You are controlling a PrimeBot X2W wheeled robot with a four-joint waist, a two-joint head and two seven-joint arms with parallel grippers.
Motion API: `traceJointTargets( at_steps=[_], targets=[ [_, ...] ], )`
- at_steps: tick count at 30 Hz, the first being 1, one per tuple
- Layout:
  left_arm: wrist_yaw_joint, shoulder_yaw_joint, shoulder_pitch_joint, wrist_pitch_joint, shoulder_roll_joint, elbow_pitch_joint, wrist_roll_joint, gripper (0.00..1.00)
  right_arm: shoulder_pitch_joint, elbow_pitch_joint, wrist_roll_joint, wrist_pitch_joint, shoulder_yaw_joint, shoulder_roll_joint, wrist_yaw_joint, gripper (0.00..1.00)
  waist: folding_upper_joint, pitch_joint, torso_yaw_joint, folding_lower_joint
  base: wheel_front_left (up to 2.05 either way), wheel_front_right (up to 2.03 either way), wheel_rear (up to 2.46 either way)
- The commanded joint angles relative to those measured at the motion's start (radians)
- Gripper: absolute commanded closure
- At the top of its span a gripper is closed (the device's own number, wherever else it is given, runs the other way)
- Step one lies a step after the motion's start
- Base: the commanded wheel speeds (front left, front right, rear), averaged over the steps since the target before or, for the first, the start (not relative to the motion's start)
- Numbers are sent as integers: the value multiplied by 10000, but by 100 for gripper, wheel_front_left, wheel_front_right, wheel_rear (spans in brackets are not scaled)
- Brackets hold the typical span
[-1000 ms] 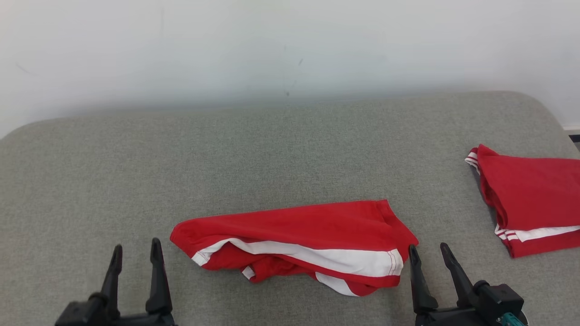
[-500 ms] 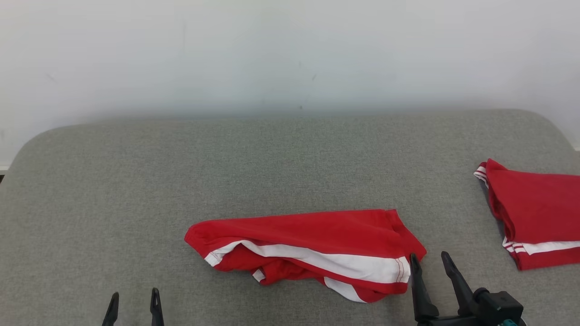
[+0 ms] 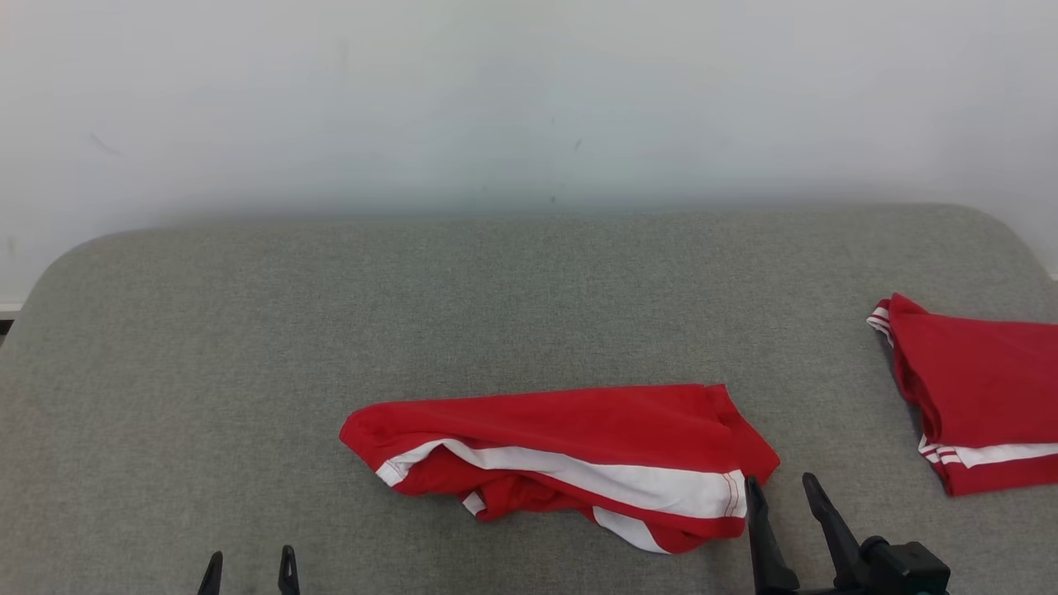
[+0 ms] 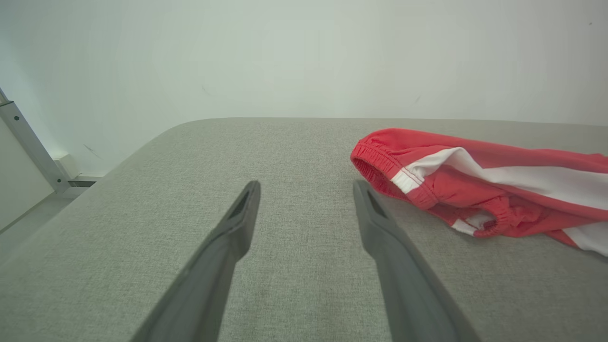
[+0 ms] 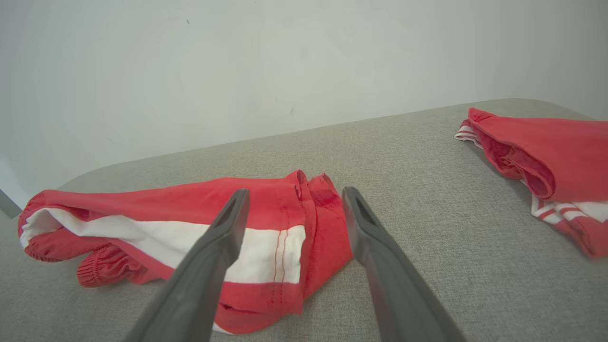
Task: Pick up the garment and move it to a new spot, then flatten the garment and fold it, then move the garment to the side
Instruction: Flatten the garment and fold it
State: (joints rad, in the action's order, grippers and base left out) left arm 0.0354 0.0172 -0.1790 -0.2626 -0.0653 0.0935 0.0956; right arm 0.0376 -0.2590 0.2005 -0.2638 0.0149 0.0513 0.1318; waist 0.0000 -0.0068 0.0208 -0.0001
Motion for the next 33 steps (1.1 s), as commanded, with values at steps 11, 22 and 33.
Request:
traceJointTargets(
  at_steps=[11,22,33],
  targets=[
    [294,14,182,-25,119,299,101,0,-65,35,40,-6,-18,-24,-25,0,0,39,-111,1,0,0,0],
    [884,-624,1848,-25,135,2680,1401,0,-202,81,-43,-6,88,-24,-25,0,0,142,-350,1,0,0,0],
    [942,-1338,3678,135,-35,4727,2749,0,-355,99,-2,-6,221,-24,-25,0,0,372,-921,1,0,0,0]
  ],
)
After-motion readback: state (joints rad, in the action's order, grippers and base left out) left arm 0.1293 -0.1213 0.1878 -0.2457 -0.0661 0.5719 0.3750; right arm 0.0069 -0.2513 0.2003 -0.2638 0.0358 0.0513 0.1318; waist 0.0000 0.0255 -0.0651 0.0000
